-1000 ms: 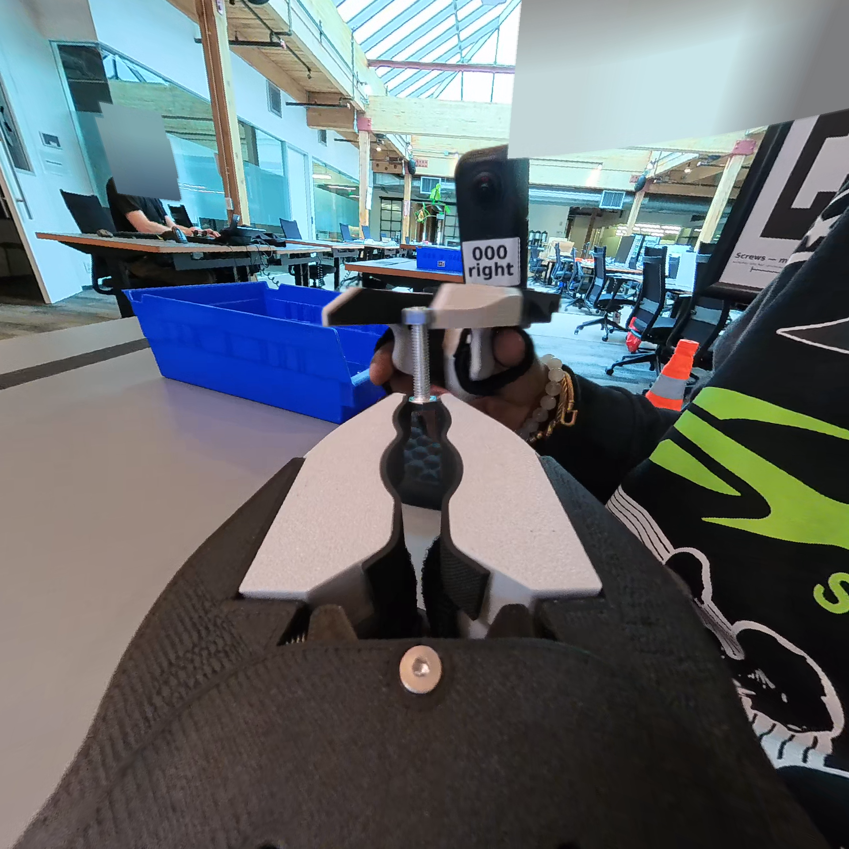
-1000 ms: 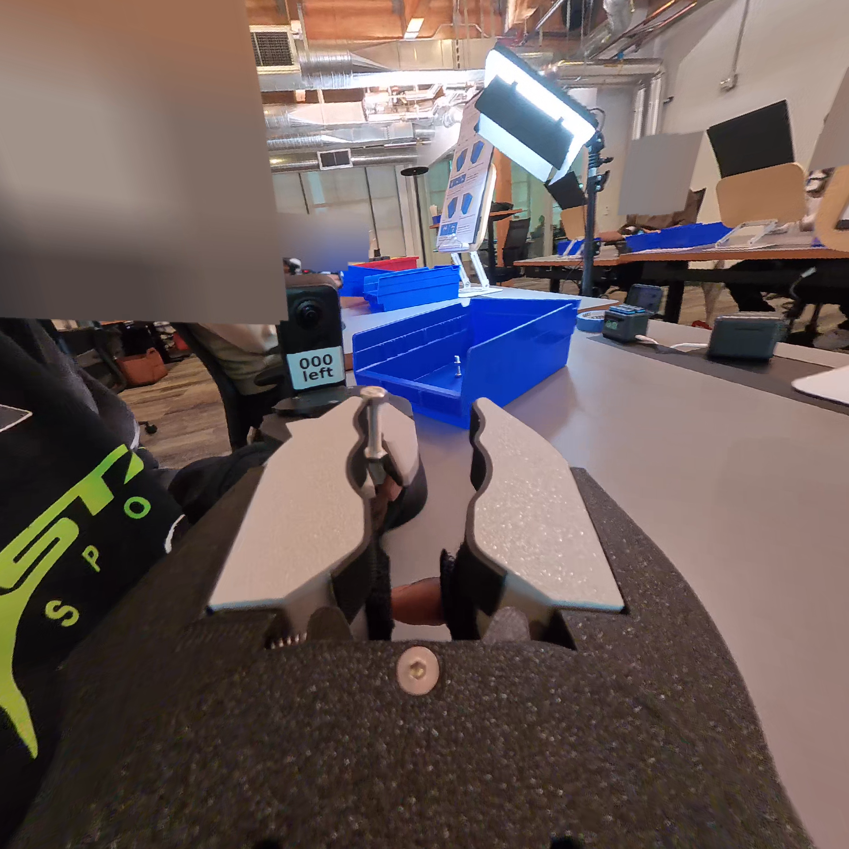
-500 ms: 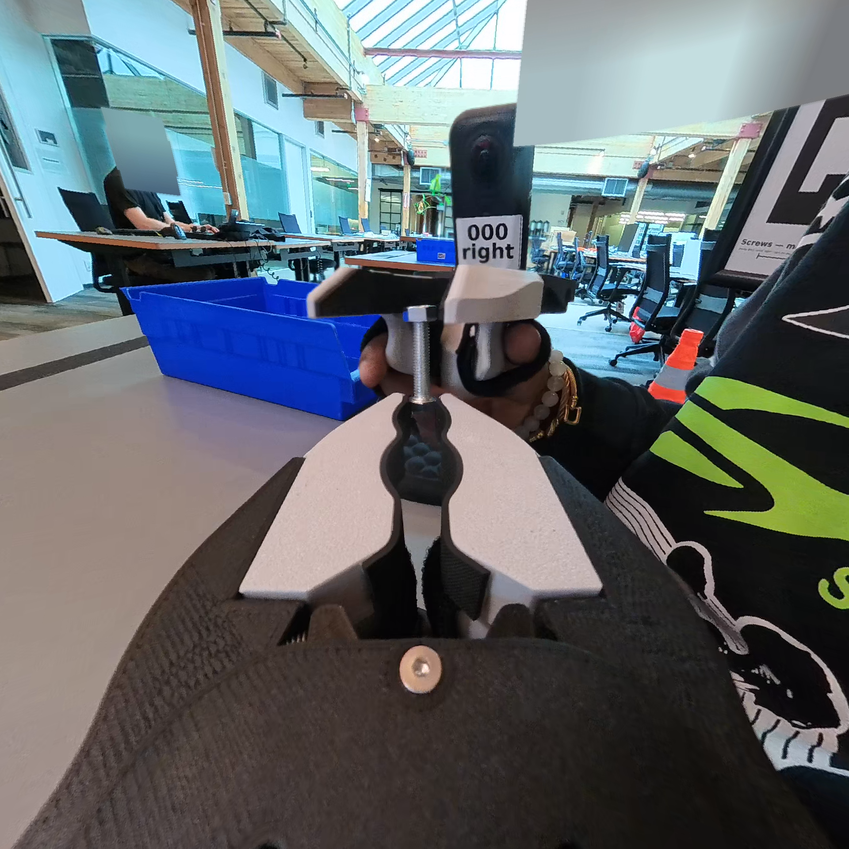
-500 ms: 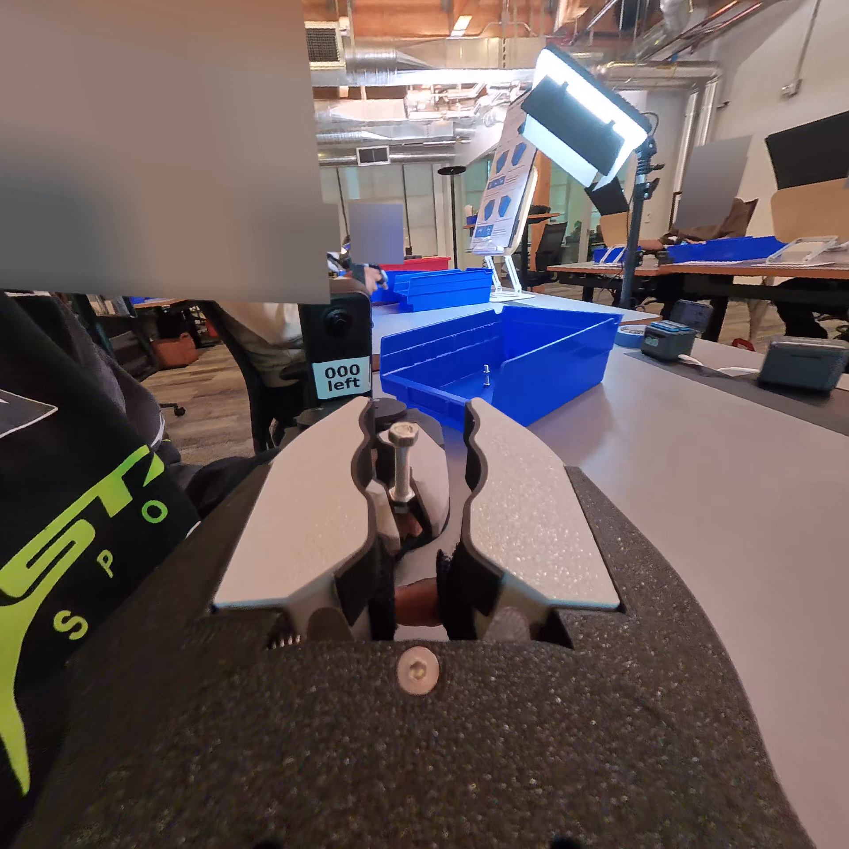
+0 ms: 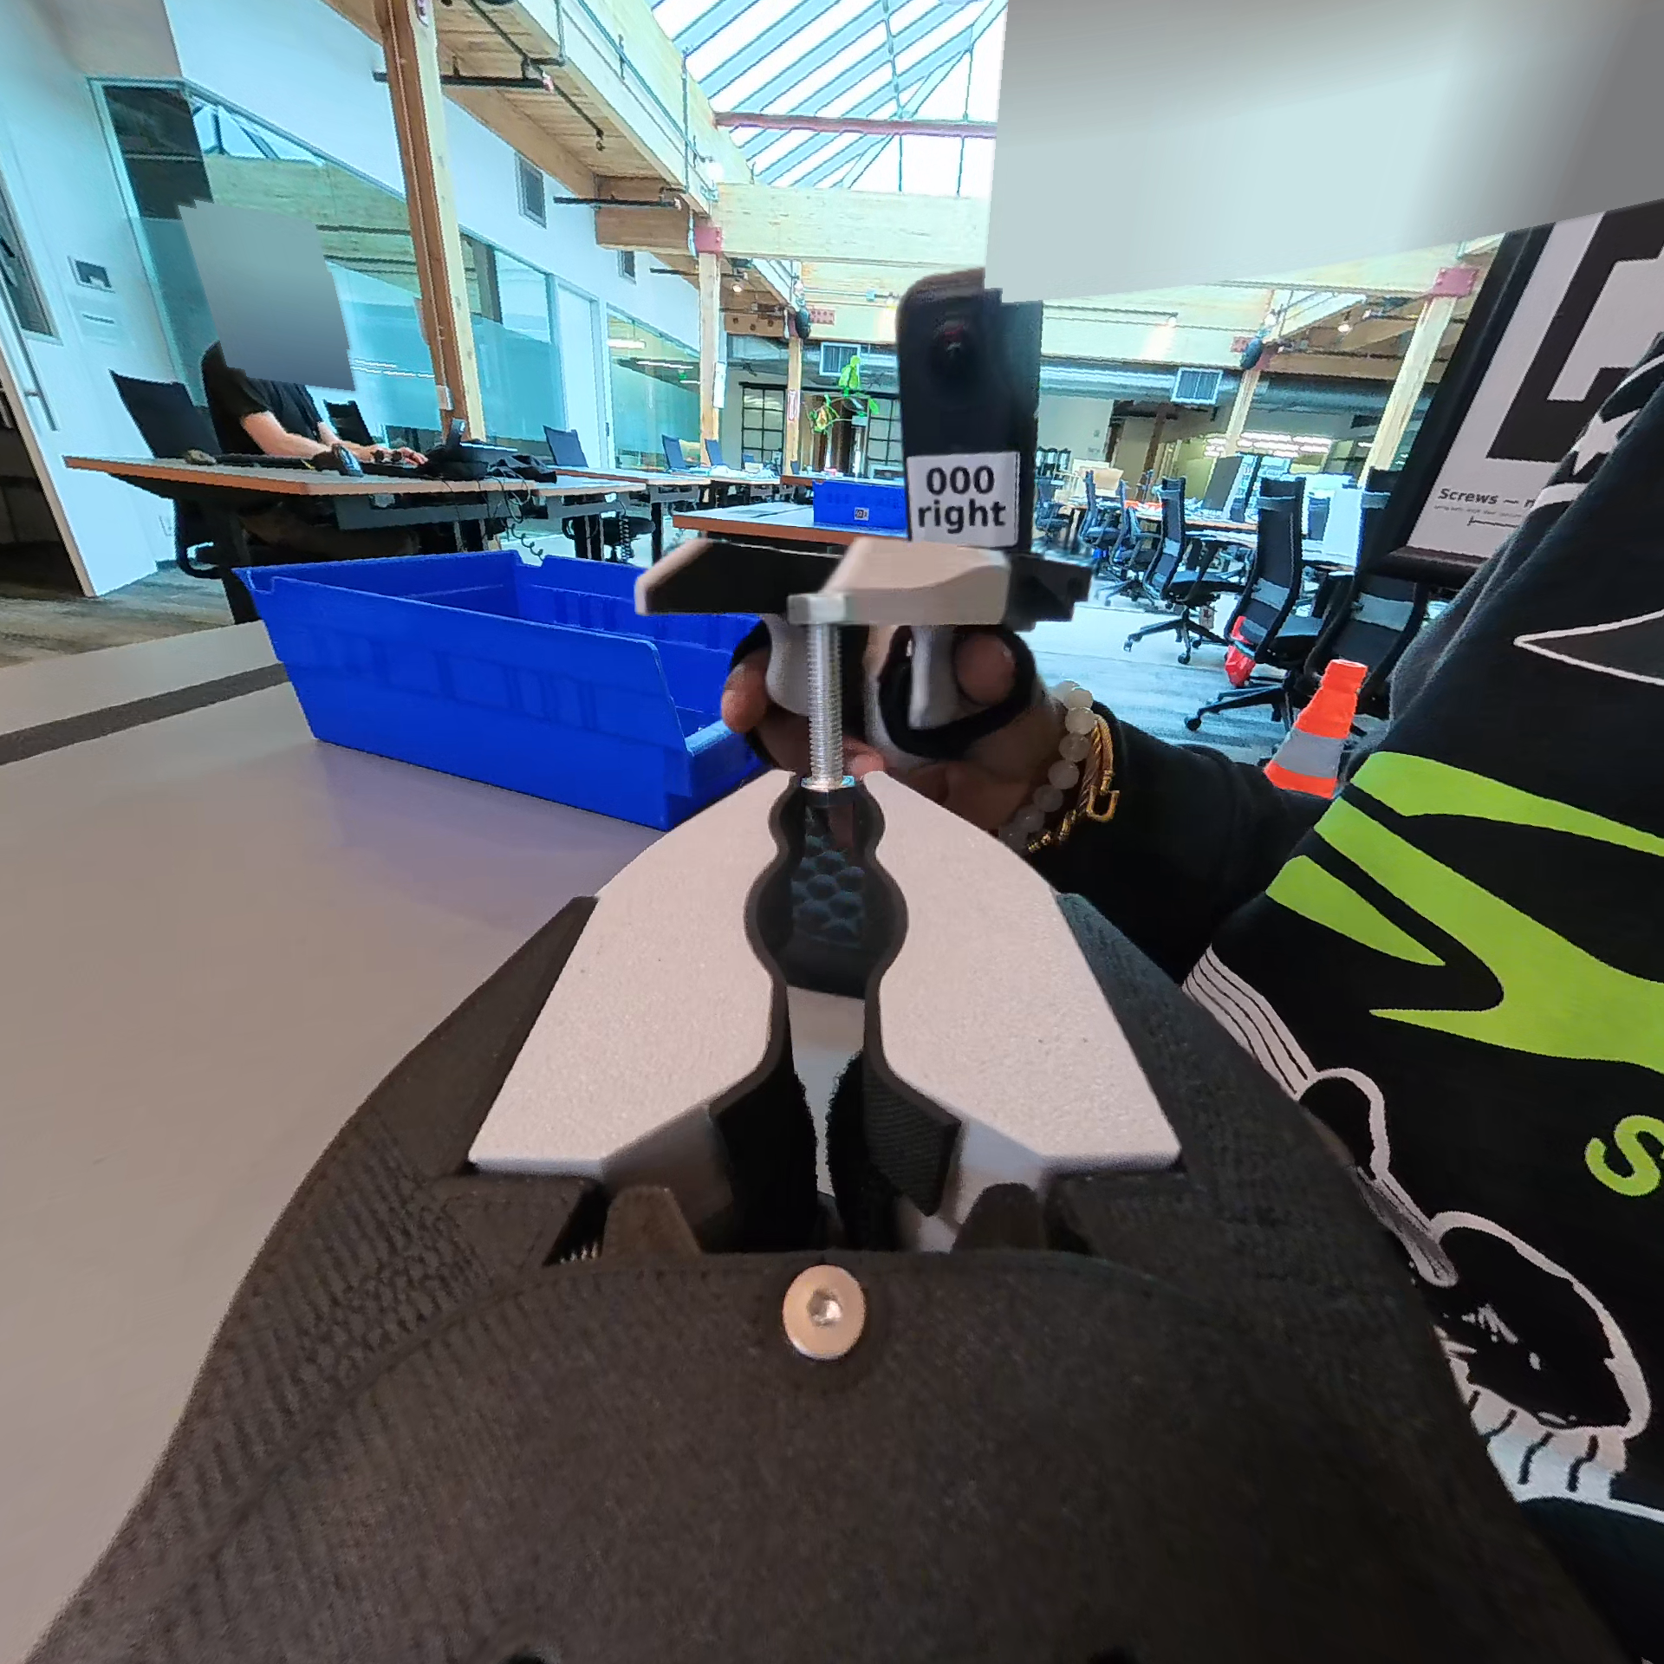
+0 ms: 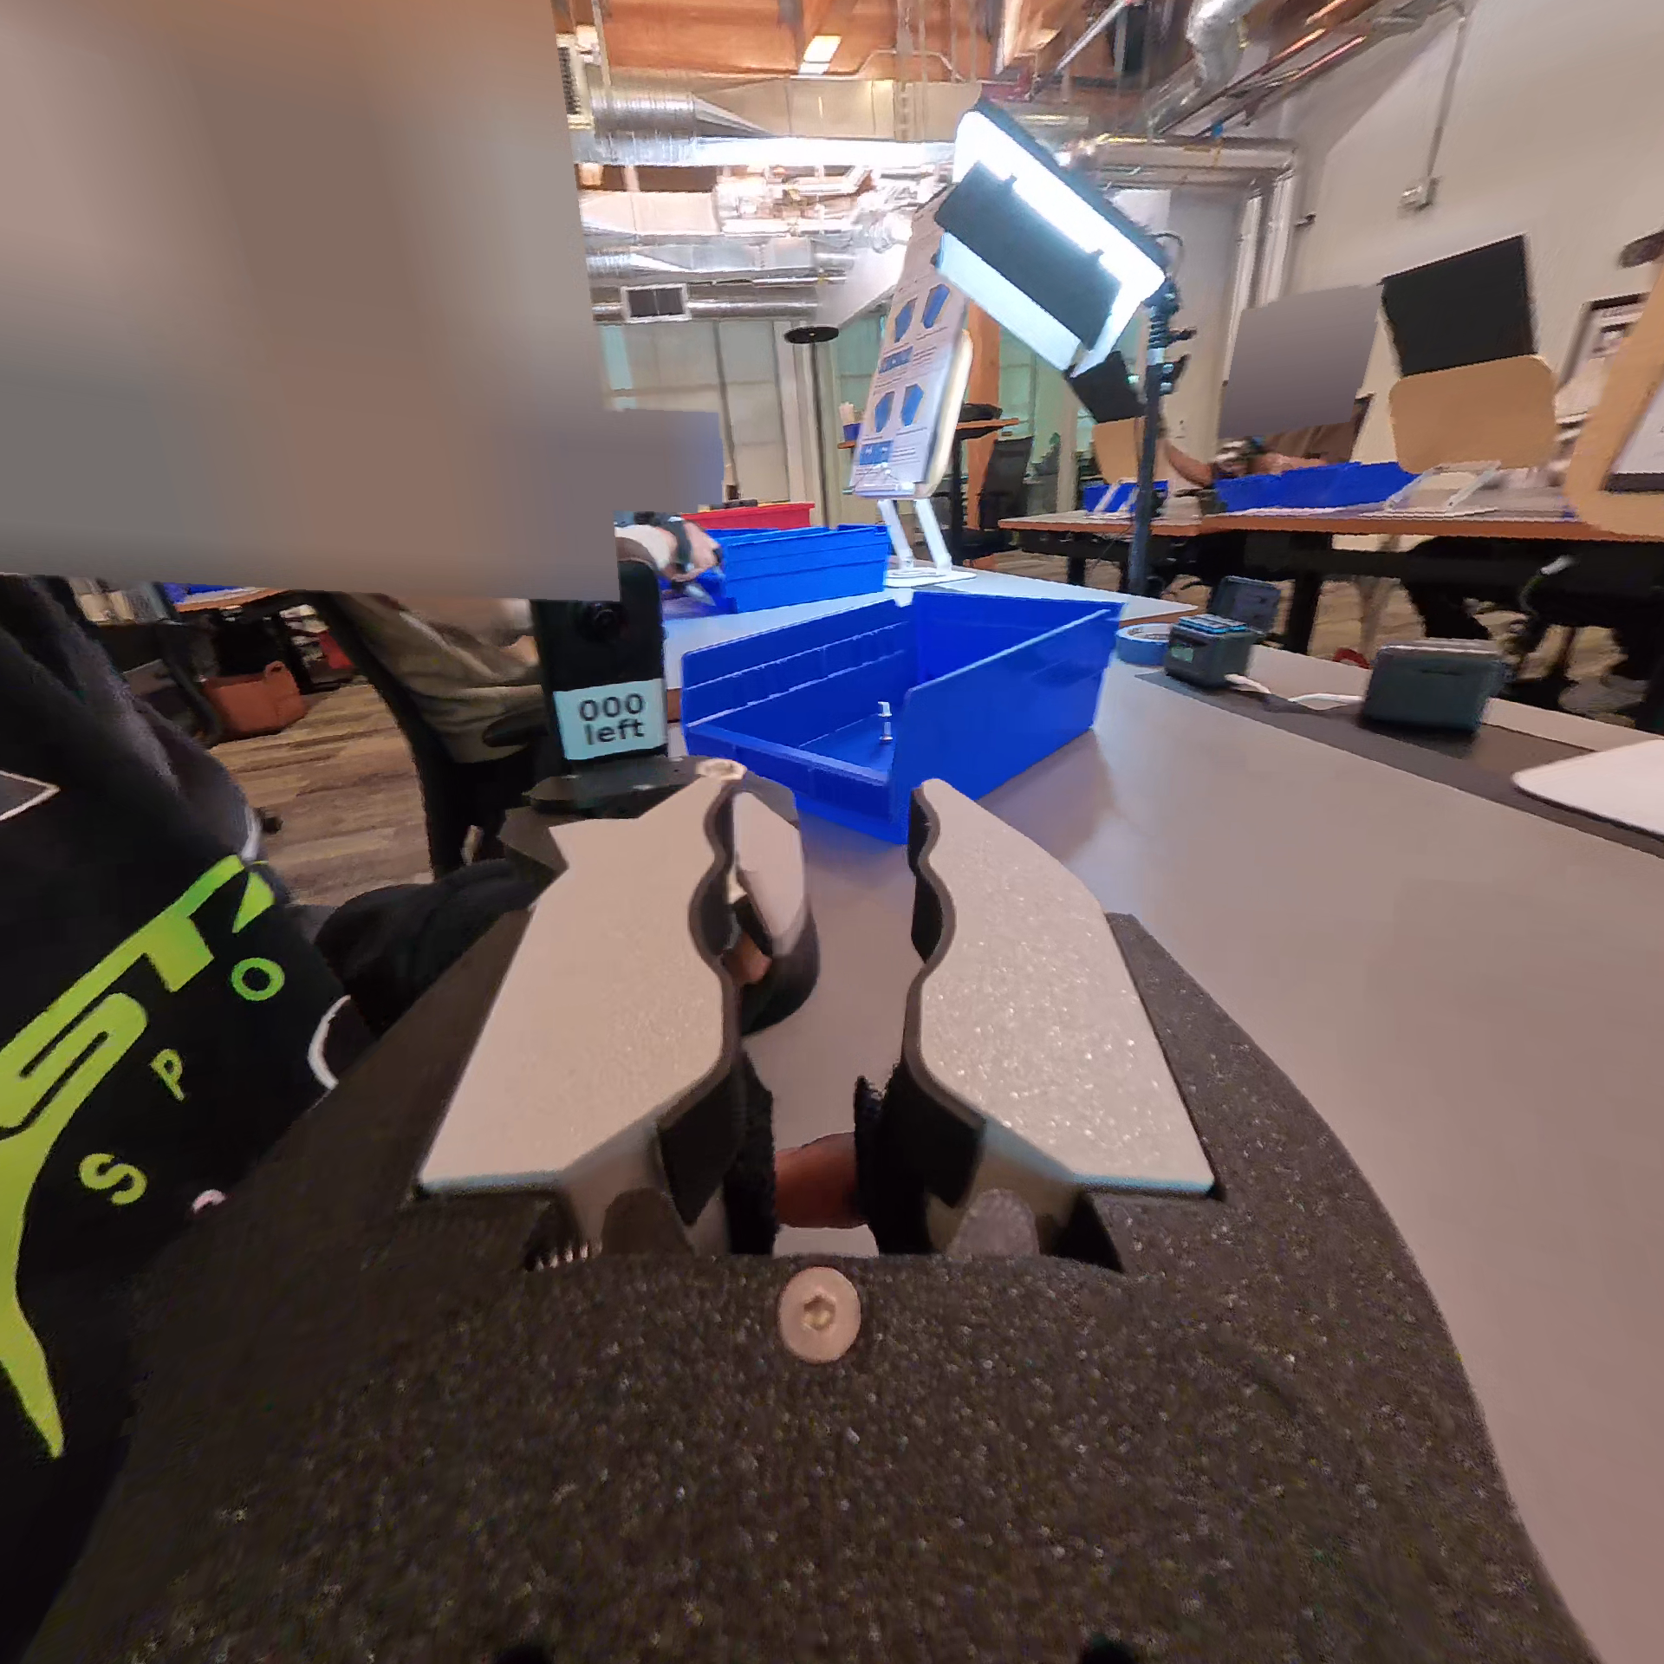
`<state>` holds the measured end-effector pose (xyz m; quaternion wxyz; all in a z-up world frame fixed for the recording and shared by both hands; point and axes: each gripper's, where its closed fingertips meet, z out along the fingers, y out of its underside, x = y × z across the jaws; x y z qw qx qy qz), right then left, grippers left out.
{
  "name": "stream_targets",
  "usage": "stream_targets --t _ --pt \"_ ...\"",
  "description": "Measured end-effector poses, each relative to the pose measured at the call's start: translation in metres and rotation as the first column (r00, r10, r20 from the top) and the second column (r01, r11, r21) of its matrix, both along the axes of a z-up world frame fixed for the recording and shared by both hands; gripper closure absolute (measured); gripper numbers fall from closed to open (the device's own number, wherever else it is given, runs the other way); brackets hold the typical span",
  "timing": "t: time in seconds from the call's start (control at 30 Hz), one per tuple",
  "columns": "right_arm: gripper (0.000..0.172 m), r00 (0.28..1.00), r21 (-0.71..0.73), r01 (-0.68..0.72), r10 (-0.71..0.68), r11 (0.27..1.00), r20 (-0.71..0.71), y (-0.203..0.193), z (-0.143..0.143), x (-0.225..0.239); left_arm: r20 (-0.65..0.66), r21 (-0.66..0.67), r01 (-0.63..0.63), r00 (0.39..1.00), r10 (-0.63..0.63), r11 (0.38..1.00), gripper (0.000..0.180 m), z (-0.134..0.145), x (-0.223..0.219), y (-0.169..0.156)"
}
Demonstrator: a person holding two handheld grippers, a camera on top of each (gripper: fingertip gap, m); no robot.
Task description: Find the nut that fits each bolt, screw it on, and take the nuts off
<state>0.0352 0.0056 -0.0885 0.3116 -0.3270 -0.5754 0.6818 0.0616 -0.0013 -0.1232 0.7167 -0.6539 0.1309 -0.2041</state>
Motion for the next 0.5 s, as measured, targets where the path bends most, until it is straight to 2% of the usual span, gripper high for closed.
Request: stream_targets --t 0.17,0.5 --pt "0.139 1.000 -0.020 0.010 -0.010 1.000 -0.018 0.008 0.004 0.007 -0.007 -0.004 -0.003 1.000 0.003 1.000 0.171 -0.001 0.000 0.001" --pt "0.136 0.997 0.020 -0.080 0.080 0.997 -0.010 -0.031 0.005 -0.010 -0.024 -0.010 -0.010 1.000 0.010 1.000 0.171 -0.003 0.001 0.001"
